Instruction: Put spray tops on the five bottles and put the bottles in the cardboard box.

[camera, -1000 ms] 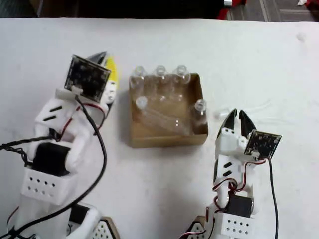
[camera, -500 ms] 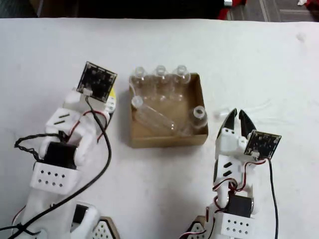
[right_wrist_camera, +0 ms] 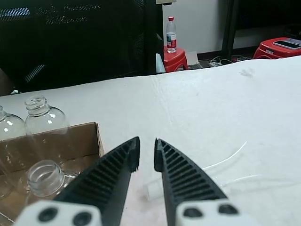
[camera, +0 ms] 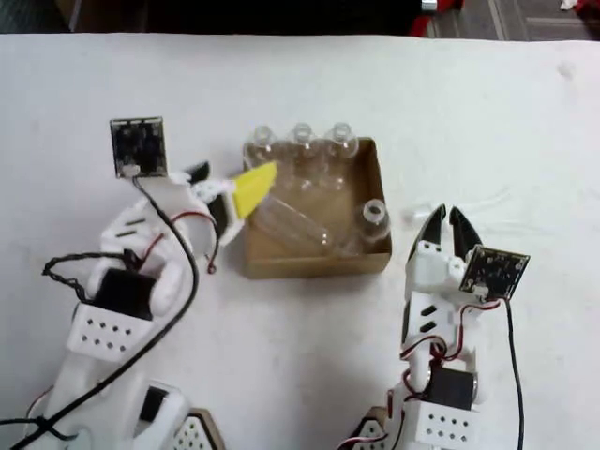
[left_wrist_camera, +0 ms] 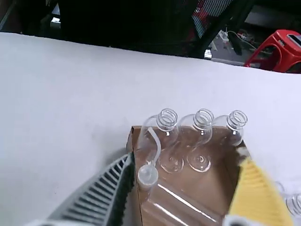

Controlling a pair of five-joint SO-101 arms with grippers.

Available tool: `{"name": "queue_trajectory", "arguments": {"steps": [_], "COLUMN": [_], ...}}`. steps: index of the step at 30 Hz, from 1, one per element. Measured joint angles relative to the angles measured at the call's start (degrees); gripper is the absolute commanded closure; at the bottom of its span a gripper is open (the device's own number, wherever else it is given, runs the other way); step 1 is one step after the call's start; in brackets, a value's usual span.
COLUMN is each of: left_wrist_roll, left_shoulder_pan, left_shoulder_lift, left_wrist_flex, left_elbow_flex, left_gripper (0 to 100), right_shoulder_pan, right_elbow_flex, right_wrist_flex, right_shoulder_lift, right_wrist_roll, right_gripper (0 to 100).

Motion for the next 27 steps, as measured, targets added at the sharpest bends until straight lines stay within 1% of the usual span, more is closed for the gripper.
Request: {"name": "queue_trajectory", "arguments": {"steps": [4,8,10,12,14,17,20,27], "left_wrist_roll": [0.4,0.5,1.8,3.6,4.4,4.7,4.7,4.7], "left_shoulder_pan": [-2.0,-4.1,-5.2,-5.4,-5.1,-5.3,-4.9,-1.0], "left_shoulder_lift": [0.7,7.3,12.4,16.8,18.2,18.5,19.0,19.0], "left_wrist_flex": [-7.8,-12.2,-12.3,-10.7,-8.7,-8.3,-10.2,-12.1], "left_elbow_flex": [2.6,2.5,0.9,-1.4,-3.2,-4.7,-4.9,-5.0], "left_gripper": [69,71,73,74,77,82,81,79], "right_shoulder_pan": [0.0,0.0,0.0,0.0,0.0,0.0,0.0,0.0], "right_elbow_flex": [0.0,0.0,0.0,0.0,0.0,0.0,0.0,0.0], "right_wrist_flex": [0.0,0.0,0.0,0.0,0.0,0.0,0.0,0.0], "right_shoulder_lift": [0.0,0.0,0.0,0.0,0.0,0.0,0.0,0.0], "right_wrist_roll": [0.0,0.0,0.0,0.0,0.0,0.0,0.0,0.0], "right_gripper": [96.0,96.0,96.0,96.0,96.0,96.0,96.0,96.0]}}
